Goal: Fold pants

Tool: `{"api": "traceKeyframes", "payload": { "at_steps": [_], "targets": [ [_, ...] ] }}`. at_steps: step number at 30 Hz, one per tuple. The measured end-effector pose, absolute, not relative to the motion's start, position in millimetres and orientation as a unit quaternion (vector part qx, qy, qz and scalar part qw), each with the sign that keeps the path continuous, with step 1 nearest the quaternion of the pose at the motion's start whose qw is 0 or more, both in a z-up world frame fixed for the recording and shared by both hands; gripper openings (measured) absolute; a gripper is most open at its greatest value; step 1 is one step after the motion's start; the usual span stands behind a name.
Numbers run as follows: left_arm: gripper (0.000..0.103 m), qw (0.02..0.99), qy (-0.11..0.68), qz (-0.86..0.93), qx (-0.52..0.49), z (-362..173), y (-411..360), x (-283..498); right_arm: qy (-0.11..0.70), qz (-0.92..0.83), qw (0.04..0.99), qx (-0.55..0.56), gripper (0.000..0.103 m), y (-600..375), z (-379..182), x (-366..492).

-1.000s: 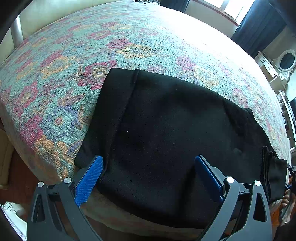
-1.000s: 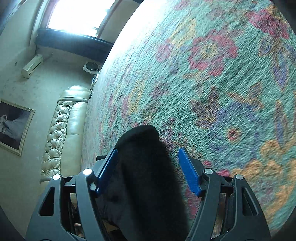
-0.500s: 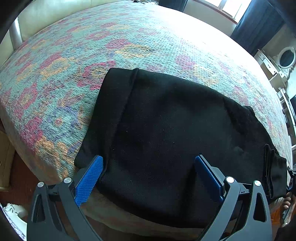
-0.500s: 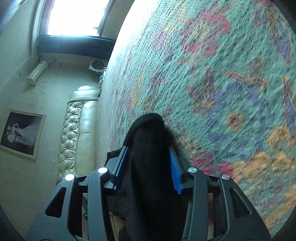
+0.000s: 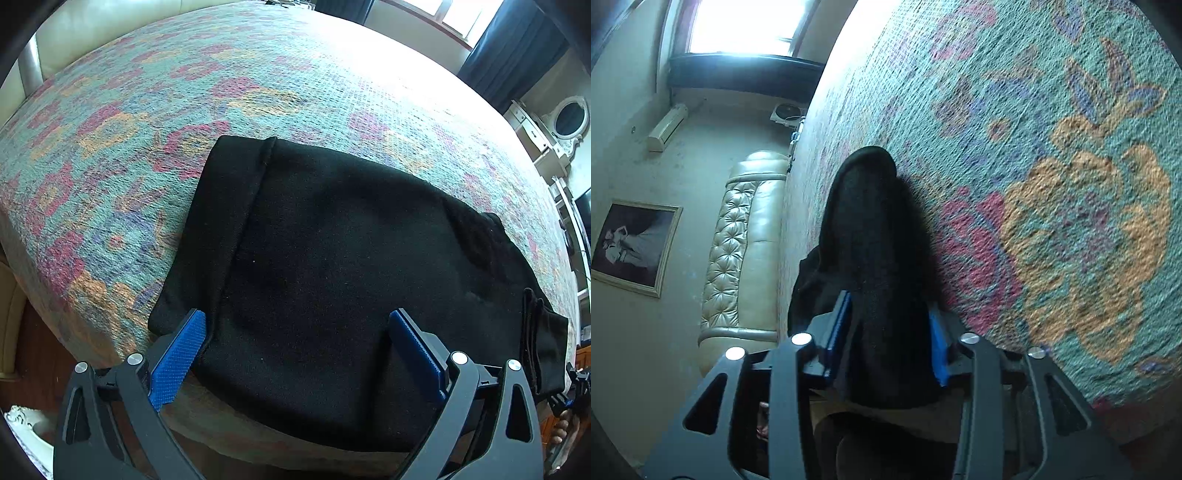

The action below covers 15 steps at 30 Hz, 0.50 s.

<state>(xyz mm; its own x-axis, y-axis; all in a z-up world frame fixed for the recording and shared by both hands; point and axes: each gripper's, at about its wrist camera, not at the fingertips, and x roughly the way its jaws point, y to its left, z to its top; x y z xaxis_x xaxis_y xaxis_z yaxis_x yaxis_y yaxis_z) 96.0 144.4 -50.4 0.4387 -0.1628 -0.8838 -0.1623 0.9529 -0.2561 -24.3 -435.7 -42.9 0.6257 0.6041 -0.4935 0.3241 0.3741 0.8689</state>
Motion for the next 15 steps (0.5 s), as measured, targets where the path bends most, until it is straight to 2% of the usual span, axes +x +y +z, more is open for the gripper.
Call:
{"api": "traceKeyframes", "payload": {
  "at_steps": [1,2,5,6,7,8,10,12,13,14,15],
  "targets": [
    [0.098,0.834,0.529,0.000,-0.159,-50,146,96,0.422,0.099,0.714,0.550,0.055,-435,-41,-28],
    [0.098,0.833,0.528,0.000,-0.164,-50,147,96,0.423,0.101,0.712,0.551,0.056,-435,-42,-31],
    [0.098,0.833,0.528,0.000,-0.166,-50,149,96,0.429,0.103,0.707,0.553,0.056,-434,-48,-42],
    [0.098,0.833,0.529,0.000,-0.164,-50,149,95,0.434,0.098,0.714,0.541,0.052,-433,-49,-45],
    [0.098,0.833,0.529,0.000,-0.162,-50,148,95,0.445,0.092,0.720,0.525,0.037,-432,-50,-46],
    [0.098,0.833,0.529,-0.001,-0.160,-51,148,95,0.454,0.090,0.721,0.516,0.030,-431,-53,-46],
    [0.098,0.833,0.529,-0.003,-0.160,-50,148,95,0.451,0.089,0.724,0.515,0.030,-432,-52,-48],
    [0.098,0.834,0.528,-0.006,-0.163,-50,149,94,0.449,0.081,0.733,0.504,0.032,-431,-45,-50],
    [0.098,0.833,0.528,-0.009,-0.165,-49,150,94,0.449,0.075,0.736,0.501,0.040,-430,-39,-50],
    [0.098,0.833,0.526,-0.013,-0.170,-47,152,94,0.448,0.067,0.739,0.498,0.053,-428,-32,-49],
    [0.098,0.833,0.523,-0.015,-0.178,-44,156,91,0.444,0.052,0.747,0.492,0.060,-428,-24,-51]
  ]
}}
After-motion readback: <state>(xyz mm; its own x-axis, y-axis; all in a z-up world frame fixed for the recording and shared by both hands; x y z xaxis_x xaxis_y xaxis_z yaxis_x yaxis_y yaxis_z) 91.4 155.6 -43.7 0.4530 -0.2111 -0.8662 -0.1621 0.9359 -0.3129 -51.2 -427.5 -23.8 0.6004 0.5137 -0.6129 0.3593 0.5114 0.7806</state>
